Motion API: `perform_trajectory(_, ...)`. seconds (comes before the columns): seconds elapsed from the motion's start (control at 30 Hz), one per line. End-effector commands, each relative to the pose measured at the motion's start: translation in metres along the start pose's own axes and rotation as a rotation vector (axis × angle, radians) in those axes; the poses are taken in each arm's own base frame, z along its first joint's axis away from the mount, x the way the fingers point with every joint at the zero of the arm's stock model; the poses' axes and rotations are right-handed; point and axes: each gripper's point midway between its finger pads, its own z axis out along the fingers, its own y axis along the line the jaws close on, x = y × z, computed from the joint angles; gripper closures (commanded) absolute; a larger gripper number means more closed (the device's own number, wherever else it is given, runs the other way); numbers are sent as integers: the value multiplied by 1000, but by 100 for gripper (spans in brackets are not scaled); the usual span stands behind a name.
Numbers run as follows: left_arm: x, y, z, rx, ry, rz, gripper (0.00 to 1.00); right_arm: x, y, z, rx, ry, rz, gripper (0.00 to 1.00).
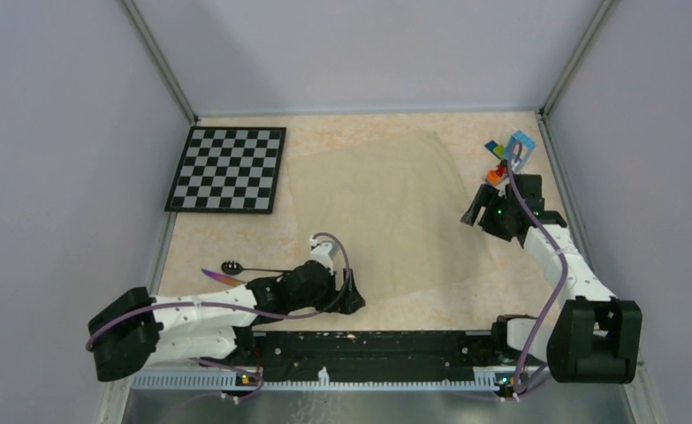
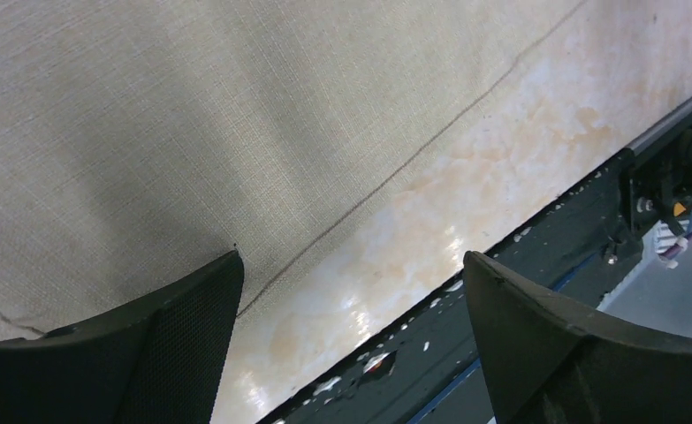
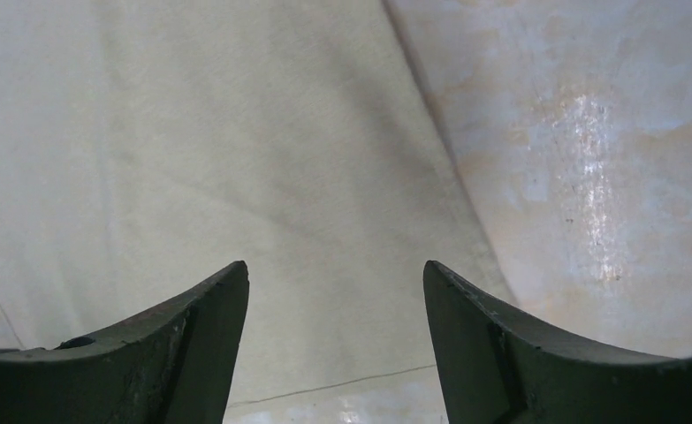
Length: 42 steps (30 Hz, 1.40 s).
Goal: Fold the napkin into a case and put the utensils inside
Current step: Rotate the flattened napkin at the center of the board.
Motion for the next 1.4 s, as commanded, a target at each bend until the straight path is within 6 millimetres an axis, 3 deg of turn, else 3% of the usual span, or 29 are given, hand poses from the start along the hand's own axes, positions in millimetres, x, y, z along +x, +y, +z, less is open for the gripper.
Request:
perform_trajectory(0.0,28,70,-21,-254,36,-28,1,5,-19,10,89,22,12,29)
perform_trajectory(0.13,19,60,-24,-200,-5,-23,1,14,-25,20,114,89,12,35)
perform_trajectory(0.23,19,41,-20,-102,3,-5,1,21,-11,29,28,114,17,45)
perform_trajectory(0.4,20,37,-13,-122,46,-13,1,31,8,51,-31,165,-18,46)
perform_trajectory(0.53,16,33,-13,-118,34,-21,1,33,-8,68,49,170,18,49)
perform_trajectory(0.67,6,16,-22,-47,15,26,1,49,-37,69,145,145,86,49)
perform_trajectory(0.83,-45,-28,-52,36,-89,94,1,56,-60,55,194,82,169,49)
perform_trajectory(0.93,-93,-38,-70,14,-190,96,1,32,-41,36,122,-13,112,48)
perform_trajectory(1.03,-147,-28,-73,-23,-252,60,1,-14,13,21,-49,-172,5,30)
perform_trajectory(1.1,-184,-14,-69,-33,-297,17,1,-48,44,19,-135,-239,-22,24)
perform_trajectory(1.2,-235,3,-55,-25,-358,-42,1,-89,79,46,-220,-222,-19,24)
perform_trajectory(1.23,-256,5,-50,-22,-391,-48,1,-113,95,51,-258,-239,-22,26)
perform_trajectory(1.37,-314,33,-29,-66,-464,-82,1,-155,120,96,-307,-220,-8,34)
